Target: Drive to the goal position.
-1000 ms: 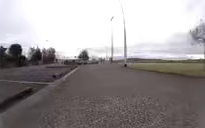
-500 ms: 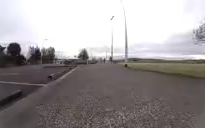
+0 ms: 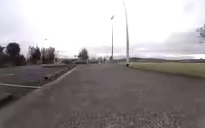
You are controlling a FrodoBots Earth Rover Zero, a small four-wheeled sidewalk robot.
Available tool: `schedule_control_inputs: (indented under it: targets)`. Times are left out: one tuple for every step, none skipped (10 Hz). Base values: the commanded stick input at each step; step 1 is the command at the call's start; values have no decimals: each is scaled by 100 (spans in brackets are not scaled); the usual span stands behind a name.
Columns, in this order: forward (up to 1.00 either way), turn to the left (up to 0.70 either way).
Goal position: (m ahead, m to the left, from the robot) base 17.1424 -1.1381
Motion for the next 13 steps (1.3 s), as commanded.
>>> schedule_control_inputs:
  targets:
    - [100, 0]
    - [100, 0]
    - [100, 0]
    - [100, 0]
    - [100, 0]
    - [100, 0]
    - [100, 0]
    - [100, 0]
    - [100, 0]
    - [100, 0]
    - [100, 0]
    - [100, 0]
    - [100, 0]
